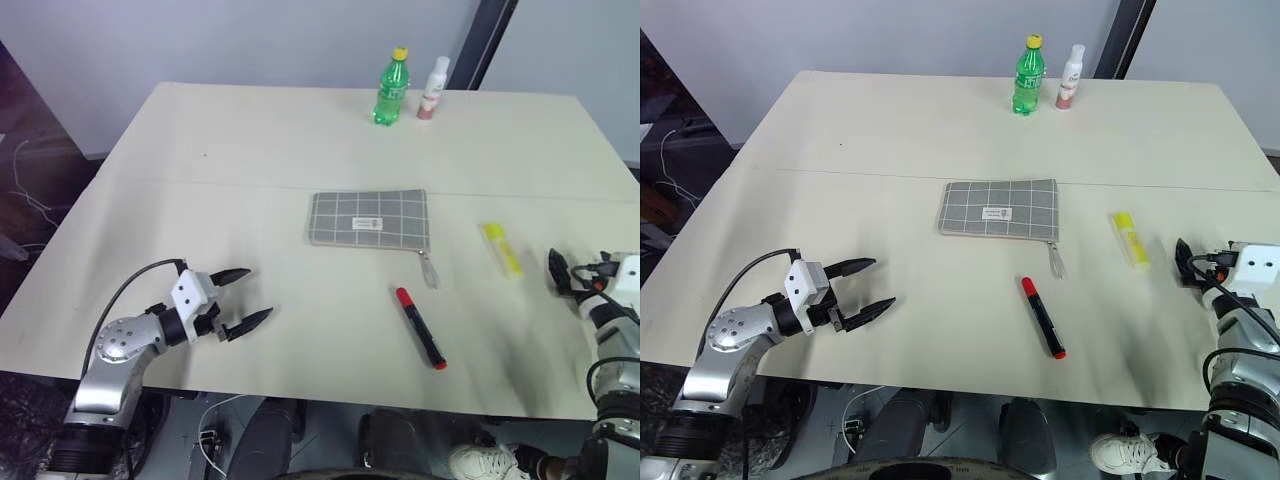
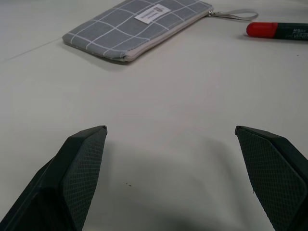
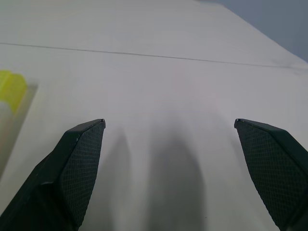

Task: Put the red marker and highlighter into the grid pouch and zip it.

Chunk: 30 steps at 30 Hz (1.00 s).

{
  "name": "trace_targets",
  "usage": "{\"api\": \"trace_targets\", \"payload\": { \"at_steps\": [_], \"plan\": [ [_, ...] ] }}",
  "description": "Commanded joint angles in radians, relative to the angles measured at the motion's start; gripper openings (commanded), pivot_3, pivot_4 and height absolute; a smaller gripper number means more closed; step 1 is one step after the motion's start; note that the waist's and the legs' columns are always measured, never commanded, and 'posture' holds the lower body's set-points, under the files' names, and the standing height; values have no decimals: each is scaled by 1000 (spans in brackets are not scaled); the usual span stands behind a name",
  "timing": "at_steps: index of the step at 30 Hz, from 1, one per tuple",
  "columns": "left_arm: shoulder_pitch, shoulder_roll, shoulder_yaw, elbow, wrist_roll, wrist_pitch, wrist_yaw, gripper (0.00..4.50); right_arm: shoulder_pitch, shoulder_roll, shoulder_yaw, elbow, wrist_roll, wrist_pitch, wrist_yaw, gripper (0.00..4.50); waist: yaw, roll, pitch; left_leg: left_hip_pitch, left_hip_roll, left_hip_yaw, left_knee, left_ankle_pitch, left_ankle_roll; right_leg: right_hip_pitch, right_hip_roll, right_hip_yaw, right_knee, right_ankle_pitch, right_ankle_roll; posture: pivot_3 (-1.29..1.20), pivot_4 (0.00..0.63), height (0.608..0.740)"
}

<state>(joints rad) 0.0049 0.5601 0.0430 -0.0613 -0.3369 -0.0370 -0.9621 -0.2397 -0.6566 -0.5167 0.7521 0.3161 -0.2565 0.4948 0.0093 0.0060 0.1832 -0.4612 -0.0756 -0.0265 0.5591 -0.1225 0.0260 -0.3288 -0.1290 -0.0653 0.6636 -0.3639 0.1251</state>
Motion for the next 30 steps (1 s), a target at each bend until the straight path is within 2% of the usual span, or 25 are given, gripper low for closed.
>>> {"api": "trace_targets", "payload": {
  "at_steps": [1,20,30],
  "plan": [
    [7,0,12,-35,-13,-21,-3,4500,11,-12,-11,-28,6,-26,4,4476,0,0,0,0,0,0,0,0,0,0,0,0,0,0,0,0,150,740],
    [-28,-9,7,-16,-4,-77,-9,4500,-4,-36,-20,79,12,-85,42,4476,-1,0,0,0,0,0,0,0,0,0,0,1,0,-1,-3,0,150,740],
    [-45,-26,12,-1,9,-123,1,4500,28,-11,-14,-42,22,-53,19,4476,0,0,0,0,0,0,0,0,0,0,0,1,0,-1,-3,0,150,740]
  ]
}}
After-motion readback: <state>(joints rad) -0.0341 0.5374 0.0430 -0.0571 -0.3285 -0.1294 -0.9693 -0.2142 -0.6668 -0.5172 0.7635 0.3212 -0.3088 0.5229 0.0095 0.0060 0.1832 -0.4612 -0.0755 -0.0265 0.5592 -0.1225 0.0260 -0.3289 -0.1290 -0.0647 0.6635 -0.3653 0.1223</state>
